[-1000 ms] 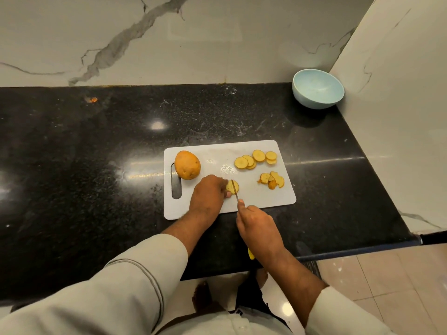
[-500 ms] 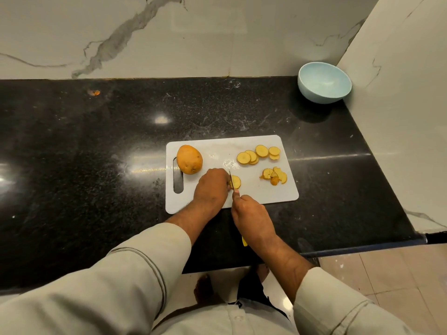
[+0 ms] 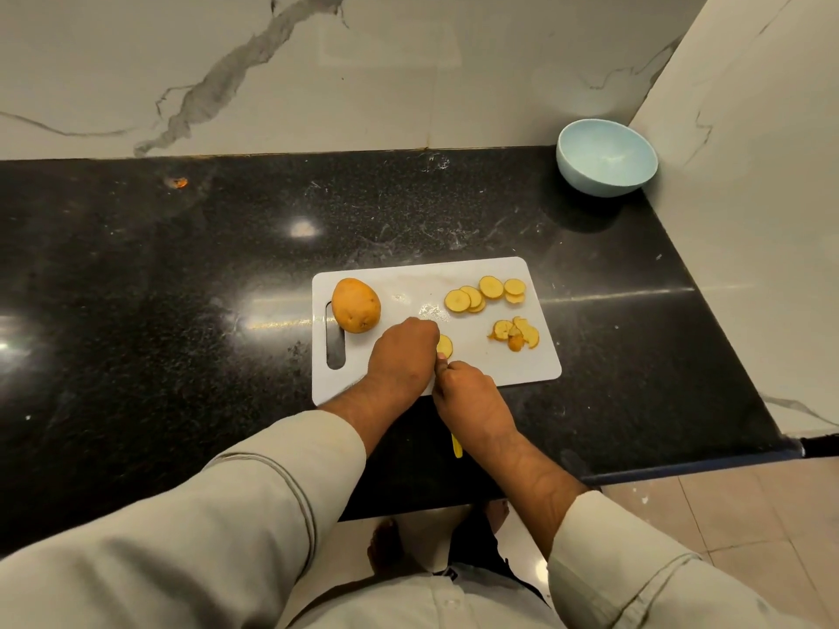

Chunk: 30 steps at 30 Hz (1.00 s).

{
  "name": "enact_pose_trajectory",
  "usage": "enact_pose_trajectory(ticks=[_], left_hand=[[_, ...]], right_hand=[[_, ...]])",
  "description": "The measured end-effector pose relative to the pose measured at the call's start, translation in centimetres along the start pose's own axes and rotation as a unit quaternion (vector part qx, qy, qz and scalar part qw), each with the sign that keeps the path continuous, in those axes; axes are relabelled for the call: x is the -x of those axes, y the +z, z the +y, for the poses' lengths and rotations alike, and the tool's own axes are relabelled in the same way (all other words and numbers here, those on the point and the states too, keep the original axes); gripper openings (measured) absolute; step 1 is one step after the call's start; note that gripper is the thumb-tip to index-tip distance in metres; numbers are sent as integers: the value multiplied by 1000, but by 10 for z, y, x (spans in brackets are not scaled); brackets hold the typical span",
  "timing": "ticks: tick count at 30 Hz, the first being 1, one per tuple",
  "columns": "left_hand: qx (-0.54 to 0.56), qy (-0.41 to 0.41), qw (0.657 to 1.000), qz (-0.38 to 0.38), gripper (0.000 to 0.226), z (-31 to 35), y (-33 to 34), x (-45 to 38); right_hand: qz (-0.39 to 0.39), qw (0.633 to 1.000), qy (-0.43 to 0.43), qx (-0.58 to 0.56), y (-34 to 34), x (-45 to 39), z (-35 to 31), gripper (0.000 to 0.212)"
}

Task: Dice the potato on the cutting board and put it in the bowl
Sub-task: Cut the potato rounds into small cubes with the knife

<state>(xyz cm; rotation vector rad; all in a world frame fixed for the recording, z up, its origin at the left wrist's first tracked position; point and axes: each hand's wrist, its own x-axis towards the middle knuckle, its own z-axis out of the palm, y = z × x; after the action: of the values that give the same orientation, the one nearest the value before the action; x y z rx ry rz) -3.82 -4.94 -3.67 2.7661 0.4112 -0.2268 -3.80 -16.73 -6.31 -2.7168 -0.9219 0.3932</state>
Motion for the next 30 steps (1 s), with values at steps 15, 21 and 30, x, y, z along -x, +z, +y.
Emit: enact_pose_trajectory(ticks=[15, 21, 30], left_hand=[[30, 7, 999, -8, 19, -8, 1, 2], [-69, 134, 986, -70, 40, -16, -24, -14], [-129, 292, 920, -227, 49, -7, -41, -45]], right_hand=[[5, 1000, -18, -12, -2, 76, 16, 47], [94, 993, 17, -70, -16, 66, 19, 43], [114, 989, 44, -80, -22, 51, 28, 46]])
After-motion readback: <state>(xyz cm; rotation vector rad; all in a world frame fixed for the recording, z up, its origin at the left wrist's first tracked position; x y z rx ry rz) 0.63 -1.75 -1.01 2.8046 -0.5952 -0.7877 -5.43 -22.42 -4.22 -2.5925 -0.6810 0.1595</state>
